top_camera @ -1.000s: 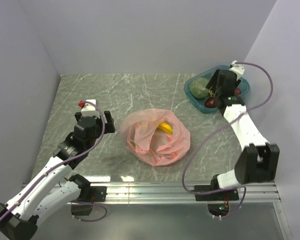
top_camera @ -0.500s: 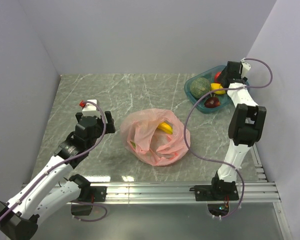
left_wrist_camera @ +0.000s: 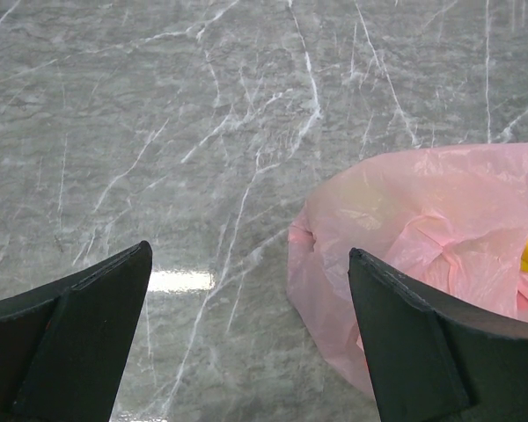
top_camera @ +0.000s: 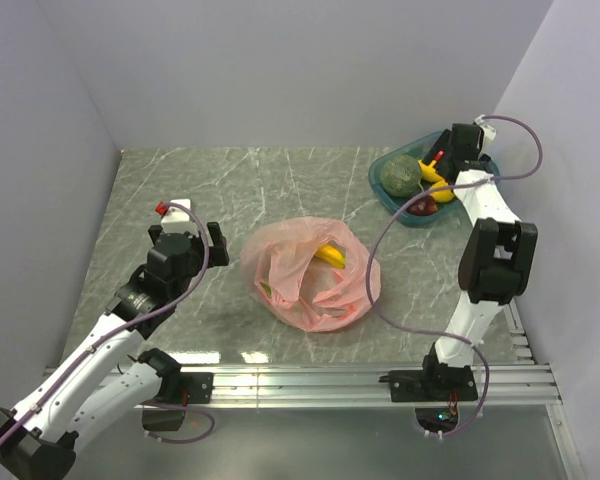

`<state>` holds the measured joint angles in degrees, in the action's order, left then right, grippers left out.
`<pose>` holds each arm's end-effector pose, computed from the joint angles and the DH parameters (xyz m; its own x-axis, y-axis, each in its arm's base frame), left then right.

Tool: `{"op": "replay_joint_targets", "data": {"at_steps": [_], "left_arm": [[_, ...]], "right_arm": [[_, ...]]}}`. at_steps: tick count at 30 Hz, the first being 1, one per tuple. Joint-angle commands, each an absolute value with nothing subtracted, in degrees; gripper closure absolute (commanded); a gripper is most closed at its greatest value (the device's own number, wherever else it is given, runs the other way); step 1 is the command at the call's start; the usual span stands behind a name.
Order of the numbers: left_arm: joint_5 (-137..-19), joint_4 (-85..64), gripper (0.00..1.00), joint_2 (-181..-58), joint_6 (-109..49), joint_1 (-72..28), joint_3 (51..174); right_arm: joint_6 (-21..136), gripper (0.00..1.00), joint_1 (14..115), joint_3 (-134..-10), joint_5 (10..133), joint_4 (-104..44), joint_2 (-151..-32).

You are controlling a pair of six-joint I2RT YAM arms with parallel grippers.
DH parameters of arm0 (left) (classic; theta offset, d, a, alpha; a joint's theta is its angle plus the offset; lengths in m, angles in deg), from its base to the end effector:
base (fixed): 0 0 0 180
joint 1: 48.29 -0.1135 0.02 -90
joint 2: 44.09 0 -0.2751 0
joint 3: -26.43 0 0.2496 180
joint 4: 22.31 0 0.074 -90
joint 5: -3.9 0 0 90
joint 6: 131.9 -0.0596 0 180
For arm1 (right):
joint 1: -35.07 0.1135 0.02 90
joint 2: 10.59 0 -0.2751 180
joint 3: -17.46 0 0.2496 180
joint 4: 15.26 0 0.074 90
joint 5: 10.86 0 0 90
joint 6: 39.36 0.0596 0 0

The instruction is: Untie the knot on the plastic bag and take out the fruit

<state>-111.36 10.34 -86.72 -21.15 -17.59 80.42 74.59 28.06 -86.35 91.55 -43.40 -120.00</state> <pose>0.1690 -0.0708 0.3025 -0.3344 -0.1741 -0.9262 0.0015 0.9827 -0.1852 0.4647 -0.0700 0.2752 -0.3834 0.4466 -0.8084 0.4948 0.8384 0.2285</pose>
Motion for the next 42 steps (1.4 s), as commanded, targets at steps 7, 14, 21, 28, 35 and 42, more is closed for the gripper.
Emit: {"op": "replay_joint_targets", "data": {"at_steps": [7, 14, 21, 28, 35, 42], "left_arm": [[-109.7, 9.7, 0.01, -84.3, -20.7, -18.0, 80.3], [-110.1, 9.5, 0.01, -84.0, -20.6, -18.1, 80.2], [-109.8, 9.5, 0.01, -84.9, -20.6, -18.1, 80.2], [-109.9, 9.5, 0.01, -85.5, -20.6, -18.1, 80.2], [-109.9, 9.5, 0.01, -85.9, -20.7, -18.1, 80.0], [-109.1, 9.4, 0.01, -86.1, -21.1, -18.1, 80.0]], "right_arm": [[63.5, 0.17, 45.0, -73.9, 82.1, -43.8, -95.4], [52.9, 0.20, 63.2, -68.9, 79.3, -53.7, -86.7], [48.2, 0.25, 75.2, -59.3, 74.2, -55.8, -85.0], [46.3, 0.35, 77.1, -56.6, 78.6, -55.1, -92.6], [45.5, 0.36, 76.3, -58.6, 91.3, -49.0, -102.5], [44.8, 0.29, 75.4, -60.8, 95.4, -44.8, -105.7]]}}
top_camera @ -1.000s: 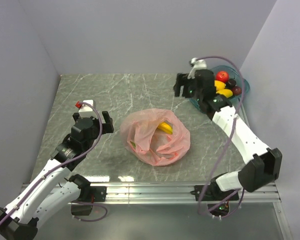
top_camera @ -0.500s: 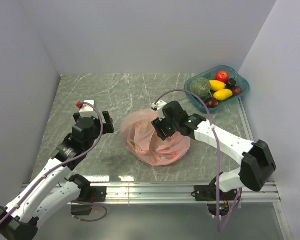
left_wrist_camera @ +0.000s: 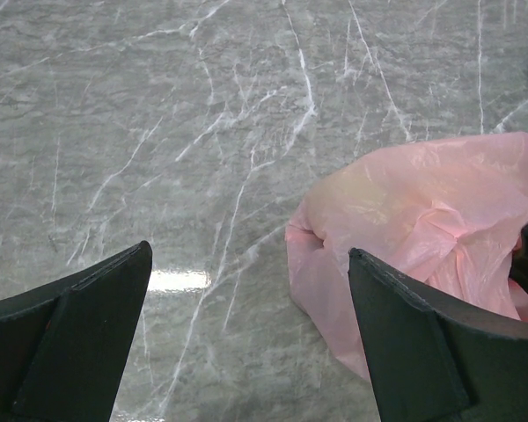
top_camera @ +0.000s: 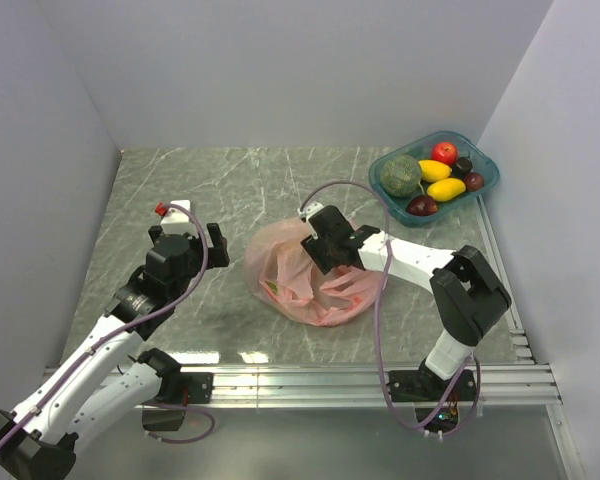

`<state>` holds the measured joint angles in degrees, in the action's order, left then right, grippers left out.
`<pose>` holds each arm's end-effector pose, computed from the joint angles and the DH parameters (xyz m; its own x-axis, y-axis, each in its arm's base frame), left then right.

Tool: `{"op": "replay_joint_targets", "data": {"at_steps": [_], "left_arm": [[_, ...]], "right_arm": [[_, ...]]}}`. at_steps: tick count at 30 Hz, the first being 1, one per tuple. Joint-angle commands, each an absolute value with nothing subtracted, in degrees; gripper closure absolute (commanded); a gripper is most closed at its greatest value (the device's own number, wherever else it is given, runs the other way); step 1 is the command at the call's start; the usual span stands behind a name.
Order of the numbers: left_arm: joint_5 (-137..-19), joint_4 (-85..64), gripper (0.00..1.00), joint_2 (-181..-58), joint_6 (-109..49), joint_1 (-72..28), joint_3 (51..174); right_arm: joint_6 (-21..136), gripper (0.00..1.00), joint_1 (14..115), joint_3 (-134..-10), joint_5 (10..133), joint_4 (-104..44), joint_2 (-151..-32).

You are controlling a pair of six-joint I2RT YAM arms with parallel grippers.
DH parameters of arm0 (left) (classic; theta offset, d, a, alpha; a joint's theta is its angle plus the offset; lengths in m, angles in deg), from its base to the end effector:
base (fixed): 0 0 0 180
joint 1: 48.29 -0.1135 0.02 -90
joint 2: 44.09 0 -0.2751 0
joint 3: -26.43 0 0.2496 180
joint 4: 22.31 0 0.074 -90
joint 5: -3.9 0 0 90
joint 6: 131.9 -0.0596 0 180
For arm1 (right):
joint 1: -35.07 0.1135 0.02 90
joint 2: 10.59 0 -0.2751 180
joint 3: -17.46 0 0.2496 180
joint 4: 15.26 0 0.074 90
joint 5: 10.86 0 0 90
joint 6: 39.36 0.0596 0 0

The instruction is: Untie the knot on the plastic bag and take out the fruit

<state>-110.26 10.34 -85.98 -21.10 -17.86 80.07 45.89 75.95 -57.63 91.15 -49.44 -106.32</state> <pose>0.1671 -0.0699 0.3022 -0.3346 -0.1792 -0.9252 0.0146 0.9806 -0.1953 0.2782 0.2244 0.1911 -0.5704 -0.6008 -0.5601 -0.5988 0.7709 -0.2172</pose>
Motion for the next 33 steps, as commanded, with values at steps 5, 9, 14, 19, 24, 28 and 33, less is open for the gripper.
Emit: {"op": "replay_joint_targets", "data": {"at_steps": [5, 9, 14, 19, 24, 28, 33], "left_arm": [[-108.4, 9.3, 0.01, -86.5, -21.3, -18.1, 80.1], [-107.9, 9.3, 0.00, -87.0, -21.5, -18.1, 80.1], [-107.2, 9.3, 0.01, -87.6, -21.8, -18.1, 80.0], [-106.3, 9.2, 0.01, -88.2, -22.0, -18.1, 80.1], [-105.0, 9.1, 0.01, -88.7, -22.4, -18.1, 80.1], [-104.5, 8.9, 0.01, -89.3, -22.5, -18.1, 80.0], [-103.9, 9.0, 0.01, -89.7, -22.5, -18.1, 80.1]], "right_arm": [[44.2, 0.26, 75.1, -60.2, 96.9, -42.1, -105.0], [42.1, 0.22, 74.6, -59.7, 95.7, -40.2, -104.2], [38.3, 0.18, 71.9, -61.4, 90.2, -40.2, -106.2], [36.1, 0.19, 69.3, -64.8, 84.4, -42.2, -110.1], [35.3, 0.25, 68.6, -65.3, 75.7, -43.6, -112.6], [35.5, 0.28, 68.6, -63.8, 73.9, -43.7, -112.7], [35.8, 0.58, 68.8, -63.3, 72.5, -43.8, -111.9]]}}
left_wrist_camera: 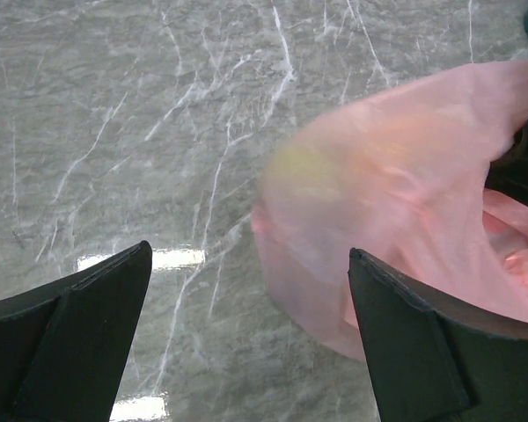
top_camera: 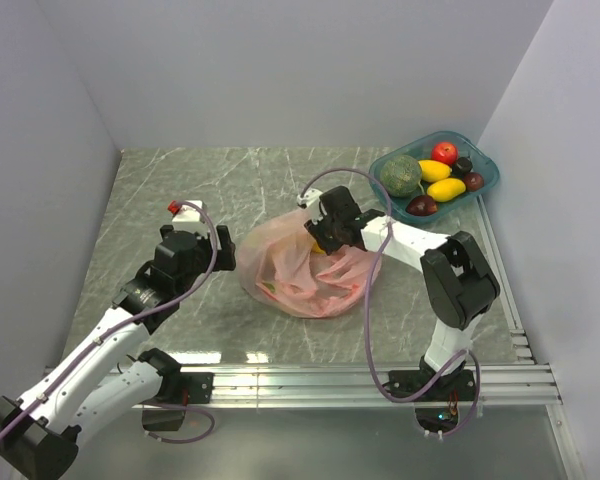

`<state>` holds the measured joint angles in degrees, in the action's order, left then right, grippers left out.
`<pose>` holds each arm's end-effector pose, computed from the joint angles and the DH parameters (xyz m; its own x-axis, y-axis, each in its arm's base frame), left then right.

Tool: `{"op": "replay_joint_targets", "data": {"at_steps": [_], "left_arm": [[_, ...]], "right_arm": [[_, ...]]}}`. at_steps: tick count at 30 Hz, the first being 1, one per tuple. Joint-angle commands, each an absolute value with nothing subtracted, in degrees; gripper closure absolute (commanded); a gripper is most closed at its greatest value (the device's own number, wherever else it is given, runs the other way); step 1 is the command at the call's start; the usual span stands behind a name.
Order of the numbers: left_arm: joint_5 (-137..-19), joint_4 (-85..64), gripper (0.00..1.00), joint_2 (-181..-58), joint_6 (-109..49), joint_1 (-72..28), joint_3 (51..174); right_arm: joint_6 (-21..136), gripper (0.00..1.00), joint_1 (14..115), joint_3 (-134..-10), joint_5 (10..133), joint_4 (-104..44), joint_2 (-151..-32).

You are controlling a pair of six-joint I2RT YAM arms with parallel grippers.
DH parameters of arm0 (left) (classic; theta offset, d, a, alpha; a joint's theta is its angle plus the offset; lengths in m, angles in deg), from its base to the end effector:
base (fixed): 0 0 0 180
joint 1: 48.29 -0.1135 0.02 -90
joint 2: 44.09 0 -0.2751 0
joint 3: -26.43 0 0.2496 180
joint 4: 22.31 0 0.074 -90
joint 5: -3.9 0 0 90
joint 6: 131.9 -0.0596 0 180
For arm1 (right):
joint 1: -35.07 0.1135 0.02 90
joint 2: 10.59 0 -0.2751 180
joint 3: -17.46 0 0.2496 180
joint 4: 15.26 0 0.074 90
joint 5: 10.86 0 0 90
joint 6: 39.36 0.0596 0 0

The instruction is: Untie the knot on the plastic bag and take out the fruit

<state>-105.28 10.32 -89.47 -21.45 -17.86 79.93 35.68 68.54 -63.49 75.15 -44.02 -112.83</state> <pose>0.1758 -0.0806 0.2905 -0.4122 -0.1406 -0.9002 0.0817 0.9783 -0.1902 0.3285 0.2222 0.1894 -0.4662 -0.6169 -0.6341 -0.7326 0.6710 -0.1142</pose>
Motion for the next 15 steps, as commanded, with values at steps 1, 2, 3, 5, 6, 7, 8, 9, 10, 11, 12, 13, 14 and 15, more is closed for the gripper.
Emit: {"op": "replay_joint_targets", "data": {"at_steps": [1, 2, 3, 5, 6, 7, 8, 9, 10, 11, 12, 13, 14, 15], "left_arm": [[-103.5, 8.9, 0.01, -89.6, -22.6, -18.1, 80.2], [-103.3, 8.8, 0.01, -89.6, -22.7, -18.1, 80.2], [-103.0, 8.8, 0.01, -89.7, -22.7, -18.1, 80.1], [-102.0, 8.6, 0.01, -89.6, -22.8, -18.1, 80.1], [-101.7, 8.3, 0.01, -89.7, -22.9, -18.1, 80.0], [-101.4, 8.4, 0.01, -89.7, -23.0, -18.1, 80.0], [-100.9, 8.2, 0.01, -89.8, -23.0, -18.1, 80.0], [-100.7, 8.2, 0.01, -89.8, -23.1, -18.1, 80.0], [-100.4, 8.0, 0.01, -90.0, -23.1, -18.1, 80.0], [-99.9, 7.9, 0.01, -90.0, -23.2, -18.1, 80.0], [-99.6, 7.9, 0.01, -90.1, -23.2, -18.1, 79.9], [-99.2, 7.7, 0.01, -90.1, -23.3, -18.1, 79.9], [-98.8, 7.4, 0.01, -90.1, -23.4, -18.1, 79.9], [-97.3, 7.2, 0.01, -90.3, -23.4, -18.1, 79.8]], "right_arm": [[36.1, 0.66, 68.9, -63.2, 72.0, -43.7, -111.3], [36.4, 0.80, 69.1, -62.3, 72.0, -43.4, -110.9], [37.2, 0.86, 69.3, -61.7, 72.2, -42.6, -110.3], [37.9, 0.97, 70.1, -60.3, 72.9, -42.7, -108.9], [38.9, 0.99, 70.5, -59.8, 73.2, -42.8, -108.2], [39.4, 1.00, 70.9, -59.3, 73.5, -42.7, -106.5], [39.9, 1.00, 71.5, -58.3, 74.5, -42.9, -105.5], [41.0, 1.00, 72.6, -58.0, 75.4, -43.8, -104.6], [41.6, 1.00, 73.5, -57.6, 76.2, -44.4, -102.4], [42.4, 1.00, 74.2, -57.1, 77.3, -45.0, -101.3], [42.7, 1.00, 75.9, -56.9, 78.6, -46.3, -100.3], [43.0, 1.00, 76.5, -56.7, 79.0, -47.1, -98.3], [43.9, 1.00, 77.2, -56.6, 79.1, -48.1, -97.4], [44.5, 1.00, 78.4, -56.6, 81.8, -49.8, -96.6]]}}
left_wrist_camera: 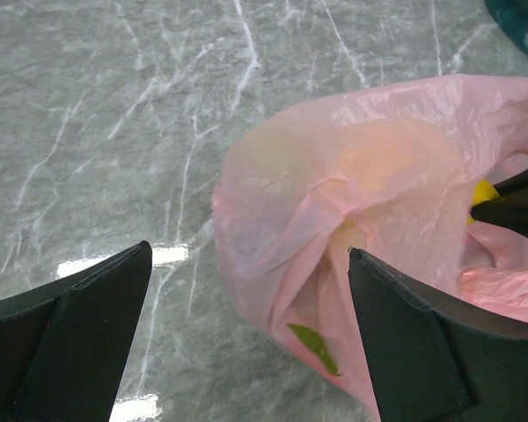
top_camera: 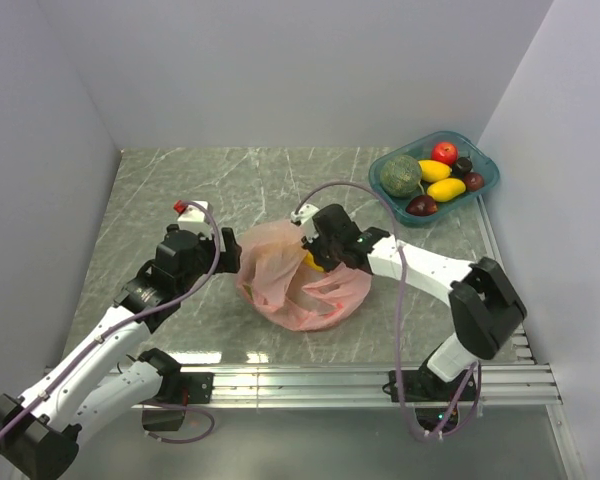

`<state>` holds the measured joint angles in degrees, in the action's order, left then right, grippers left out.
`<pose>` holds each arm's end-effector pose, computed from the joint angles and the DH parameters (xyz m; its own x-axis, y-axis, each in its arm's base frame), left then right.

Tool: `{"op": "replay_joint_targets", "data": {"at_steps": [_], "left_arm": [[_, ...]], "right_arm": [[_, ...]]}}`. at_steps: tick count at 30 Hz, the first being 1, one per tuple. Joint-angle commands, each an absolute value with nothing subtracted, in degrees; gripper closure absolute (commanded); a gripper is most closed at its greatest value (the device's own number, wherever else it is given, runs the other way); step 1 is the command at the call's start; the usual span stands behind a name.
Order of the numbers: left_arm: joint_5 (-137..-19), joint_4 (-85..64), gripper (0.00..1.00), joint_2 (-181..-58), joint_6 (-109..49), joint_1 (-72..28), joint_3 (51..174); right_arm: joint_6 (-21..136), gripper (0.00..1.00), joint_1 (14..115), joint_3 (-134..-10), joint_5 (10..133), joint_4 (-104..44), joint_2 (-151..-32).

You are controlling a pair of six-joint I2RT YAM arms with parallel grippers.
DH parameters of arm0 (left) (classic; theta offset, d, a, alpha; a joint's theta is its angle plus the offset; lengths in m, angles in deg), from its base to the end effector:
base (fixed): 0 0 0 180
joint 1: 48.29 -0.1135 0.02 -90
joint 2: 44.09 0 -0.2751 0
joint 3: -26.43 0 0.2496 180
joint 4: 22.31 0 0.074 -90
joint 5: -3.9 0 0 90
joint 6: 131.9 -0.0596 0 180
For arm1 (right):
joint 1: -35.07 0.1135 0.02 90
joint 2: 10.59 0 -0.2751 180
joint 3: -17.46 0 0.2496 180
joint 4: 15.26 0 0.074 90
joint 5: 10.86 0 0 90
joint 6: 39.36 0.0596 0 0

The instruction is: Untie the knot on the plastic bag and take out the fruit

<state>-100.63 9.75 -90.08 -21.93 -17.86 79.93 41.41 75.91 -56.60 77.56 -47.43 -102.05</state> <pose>0.1767 -0.0864 0.2893 -0.4370 -0.1268 -0.8905 0.1535 0.9650 -0.2127 0.2651 0.2313 0.2122 -0.4614 -0.6108 -0.6435 -0.7510 0.6551 -0.0833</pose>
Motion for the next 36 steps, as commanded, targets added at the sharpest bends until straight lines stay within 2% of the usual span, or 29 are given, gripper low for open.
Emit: {"op": "replay_joint_targets", "data": {"at_steps": [1, 5, 10, 15, 19, 24, 26, 31, 36], "left_arm": [[-96.4, 6.8, 0.01, -90.4, -23.7, -18.1, 79.7], [-88.8, 4.7, 0.01, -90.6, -24.8, -18.1, 79.4], [-76.1, 2.2, 0.02, -91.3, -24.8, -18.0, 79.2], [-74.0, 3.3, 0.08, -93.6, -21.0, -16.0, 80.1], [-81.2, 8.4, 0.09, -92.5, -17.6, -8.0, 82.0], [-99.0, 8.2, 0.07, -88.8, -15.4, 4.9, 79.9], [-104.1, 8.7, 0.06, -90.2, -14.7, 10.0, 80.1], [-126.1, 9.5, 0.09, -98.0, -13.1, 22.1, 81.0], [-138.6, 15.1, 0.14, -108.0, -9.3, 26.9, 84.5]], "right_arm": [[45.1, 1.00, 78.7, -56.6, 82.4, -50.9, -95.6], [48.4, 1.00, 81.2, -55.6, 87.4, -54.5, -92.9], [50.6, 1.00, 82.7, -53.8, 86.7, -53.9, -89.5], [52.7, 1.00, 83.8, -53.9, 87.1, -53.0, -89.3], [53.5, 1.00, 84.0, -53.7, 88.6, -52.8, -89.7], [55.3, 1.00, 84.0, -53.7, 89.5, -52.6, -90.6], [55.9, 1.00, 84.0, -54.1, 89.7, -52.9, -90.8], [56.8, 1.00, 84.0, -54.2, 89.6, -53.1, -90.7], [57.6, 1.00, 84.1, -53.7, 88.5, -52.7, -89.4]]}}
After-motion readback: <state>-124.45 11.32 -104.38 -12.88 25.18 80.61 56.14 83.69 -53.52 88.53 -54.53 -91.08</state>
